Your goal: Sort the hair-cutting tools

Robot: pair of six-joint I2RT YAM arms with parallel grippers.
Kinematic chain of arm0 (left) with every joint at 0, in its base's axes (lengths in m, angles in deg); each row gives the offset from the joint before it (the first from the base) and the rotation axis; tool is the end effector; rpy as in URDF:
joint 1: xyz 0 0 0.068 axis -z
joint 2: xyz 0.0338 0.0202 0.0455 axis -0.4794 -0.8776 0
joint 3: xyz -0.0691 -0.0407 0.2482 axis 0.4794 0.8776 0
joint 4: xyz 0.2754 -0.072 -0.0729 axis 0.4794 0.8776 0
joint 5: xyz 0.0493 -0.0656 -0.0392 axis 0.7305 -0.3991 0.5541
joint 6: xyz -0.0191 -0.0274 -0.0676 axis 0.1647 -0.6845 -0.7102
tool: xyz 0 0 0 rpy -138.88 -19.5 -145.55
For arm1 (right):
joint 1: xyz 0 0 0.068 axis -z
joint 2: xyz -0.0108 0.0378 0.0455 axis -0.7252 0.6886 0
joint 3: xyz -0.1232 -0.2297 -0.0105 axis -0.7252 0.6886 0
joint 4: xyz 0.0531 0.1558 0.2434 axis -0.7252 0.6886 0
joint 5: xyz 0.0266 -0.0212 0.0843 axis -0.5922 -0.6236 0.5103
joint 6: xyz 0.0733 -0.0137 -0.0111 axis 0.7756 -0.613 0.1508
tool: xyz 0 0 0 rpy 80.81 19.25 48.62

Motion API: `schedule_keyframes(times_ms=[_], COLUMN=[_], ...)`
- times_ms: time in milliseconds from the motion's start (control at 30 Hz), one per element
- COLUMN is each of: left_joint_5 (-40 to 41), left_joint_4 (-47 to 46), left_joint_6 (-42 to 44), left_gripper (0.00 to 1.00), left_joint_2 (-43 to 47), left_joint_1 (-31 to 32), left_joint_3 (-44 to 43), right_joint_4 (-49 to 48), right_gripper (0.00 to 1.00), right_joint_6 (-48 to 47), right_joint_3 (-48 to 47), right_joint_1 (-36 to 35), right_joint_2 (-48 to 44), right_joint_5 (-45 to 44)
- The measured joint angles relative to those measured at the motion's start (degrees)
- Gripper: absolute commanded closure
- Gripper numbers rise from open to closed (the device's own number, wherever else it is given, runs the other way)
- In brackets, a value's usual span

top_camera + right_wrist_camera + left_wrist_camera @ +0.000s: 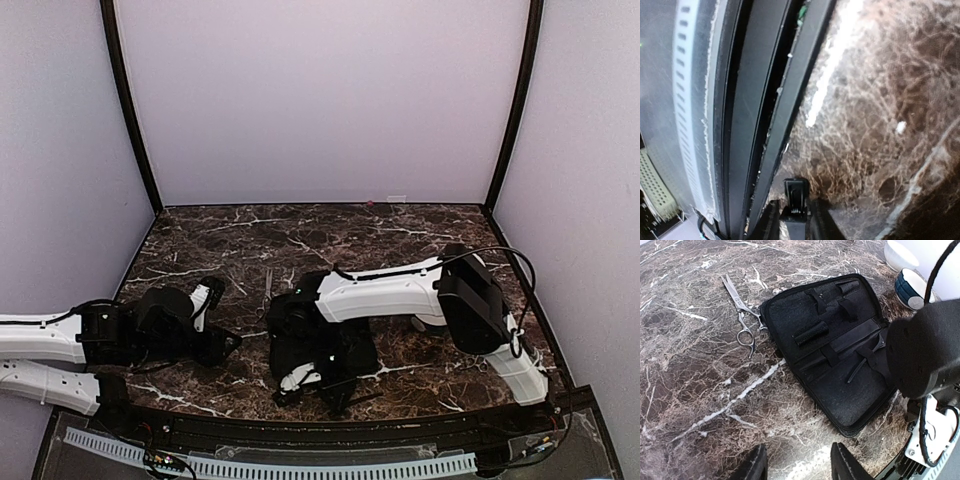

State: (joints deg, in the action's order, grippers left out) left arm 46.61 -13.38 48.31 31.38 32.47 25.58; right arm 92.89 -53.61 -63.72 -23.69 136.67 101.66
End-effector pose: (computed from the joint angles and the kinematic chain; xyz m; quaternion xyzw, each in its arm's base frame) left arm 0.1332 -0.2071 0.1775 0.1672 0.8739 -0.2386 0.3892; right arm 0.1252 0.4165 0.0945 0.7914 -0.5646 -0.1469 0.1823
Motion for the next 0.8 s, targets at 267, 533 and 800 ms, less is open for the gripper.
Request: schedule_keyframes(times_ms=[267,533,800], left_joint_5=[-2.6,-8.0,-14.7], left_joint_4=[-1.2,-0.2,-0.1], left_joint_6=[1.6,4.9,10.9], left_gripper=[0.55,0.53,0.54], left_joint_2=[-3.0,-11.0,-22.4], left_joint_1=[0.0,0.0,3.0], left_joint_3=[0.0,-5.6,-15.1], right_joint_4=[-0.5,-3.1,-9.8], right_gripper=[0.65,0.65,0.63], right_joint_6=[0.2,1.0,2.7], right_joint_3=[-2.0,4.1,21.4], right_joint_1=[1.6,4.5,16.7], right_joint_2=[-0.1,-11.2,-36.3], right_joint_5=[-2.1,-5.3,-6.3])
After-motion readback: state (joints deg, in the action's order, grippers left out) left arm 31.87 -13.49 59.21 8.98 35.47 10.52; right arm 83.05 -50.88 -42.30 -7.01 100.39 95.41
